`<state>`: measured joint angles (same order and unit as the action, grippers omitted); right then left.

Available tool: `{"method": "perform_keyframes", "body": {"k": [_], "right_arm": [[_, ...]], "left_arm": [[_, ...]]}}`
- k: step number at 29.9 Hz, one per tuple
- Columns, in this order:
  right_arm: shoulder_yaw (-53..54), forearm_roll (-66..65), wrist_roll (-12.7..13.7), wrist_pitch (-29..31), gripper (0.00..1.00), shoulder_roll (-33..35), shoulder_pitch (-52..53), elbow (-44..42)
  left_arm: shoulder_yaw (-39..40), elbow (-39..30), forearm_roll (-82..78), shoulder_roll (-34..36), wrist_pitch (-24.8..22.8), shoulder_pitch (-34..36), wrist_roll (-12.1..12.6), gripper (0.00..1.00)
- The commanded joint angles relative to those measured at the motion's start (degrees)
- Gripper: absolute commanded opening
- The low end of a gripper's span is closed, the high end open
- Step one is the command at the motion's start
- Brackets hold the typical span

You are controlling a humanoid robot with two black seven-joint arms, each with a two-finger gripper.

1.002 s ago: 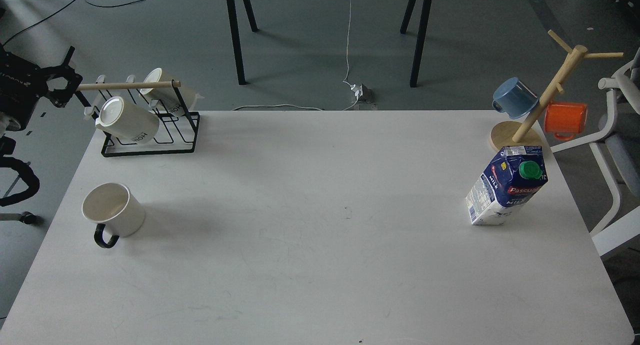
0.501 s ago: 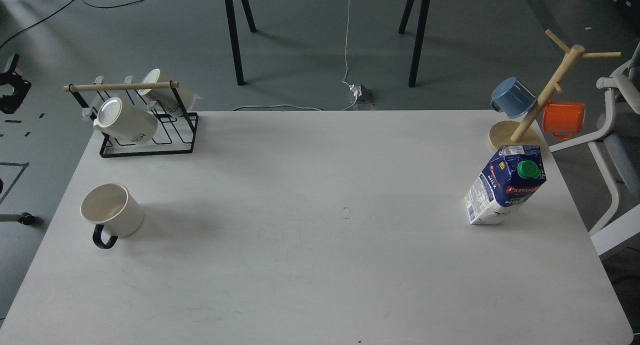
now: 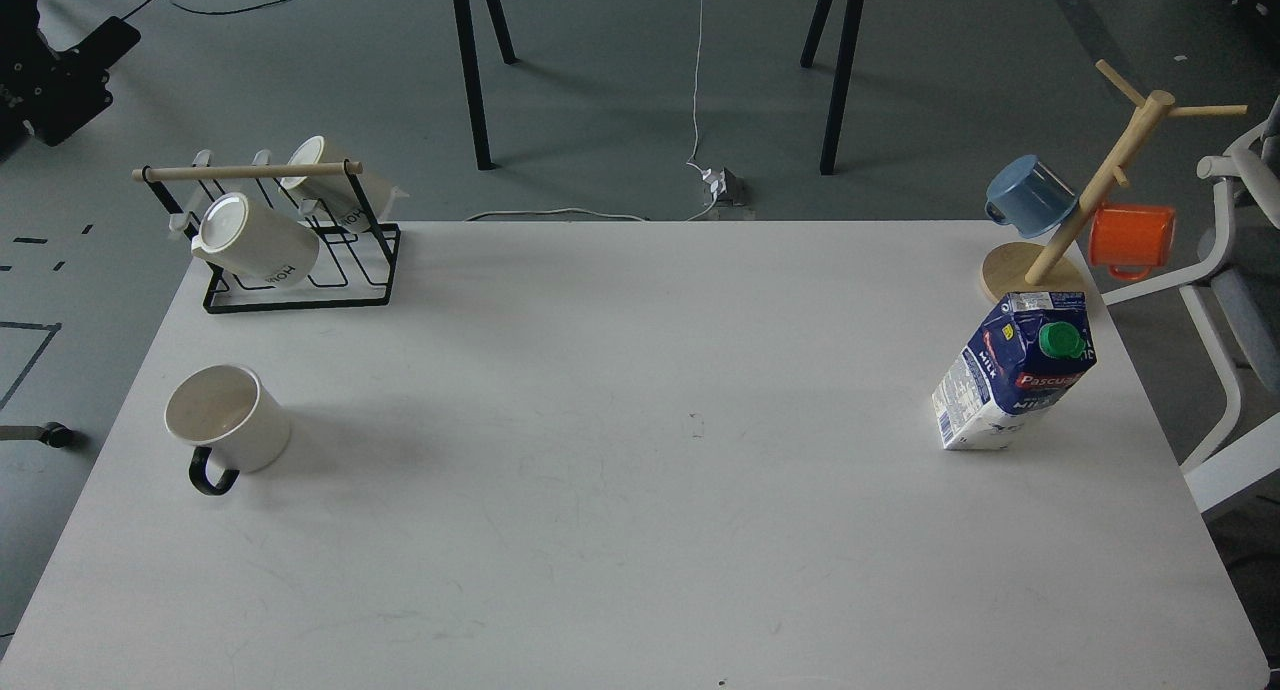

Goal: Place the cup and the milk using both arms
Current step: 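Move the left gripper in from the side toward the white mug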

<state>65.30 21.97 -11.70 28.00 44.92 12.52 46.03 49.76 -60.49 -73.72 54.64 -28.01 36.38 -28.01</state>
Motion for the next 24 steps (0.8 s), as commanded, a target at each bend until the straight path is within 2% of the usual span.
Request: {"method": "perform_keyframes", "body": {"k": [1, 4, 6, 12, 24], "right_arm": [[0.01, 0.0, 0.01, 0.0, 1.0, 0.0, -0.12, -0.76], [0.01, 0.0, 0.01, 0.0, 1.0, 0.0, -0.21, -1.46], [0.01, 0.0, 0.01, 0.0, 1.0, 0.0, -0.3, -1.46], [-0.17, 0.0, 0.01, 0.0, 1.0, 0.0, -0.65, -1.99], [-0.26, 0.0, 0.01, 0.0, 1.0, -0.88, -0.83, -2.34]], "left_arm": [[-0.36, -3.75, -15.08, 0.82, 0.01, -0.87, 0.01, 1.0], [-3.16, -3.5, -27.93, 1.09, 0.01, -1.22, 0.01, 1.0], [-3.26, -2.45, -30.6, 0.74, 0.01, -0.35, 0.01, 1.0], [-4.4, 10.11, -26.65, -1.63, 0.01, 4.22, 0.01, 0.99], [-6.06, 12.33, -23.31, -3.31, 0.01, 3.88, 0.01, 1.0]]}}
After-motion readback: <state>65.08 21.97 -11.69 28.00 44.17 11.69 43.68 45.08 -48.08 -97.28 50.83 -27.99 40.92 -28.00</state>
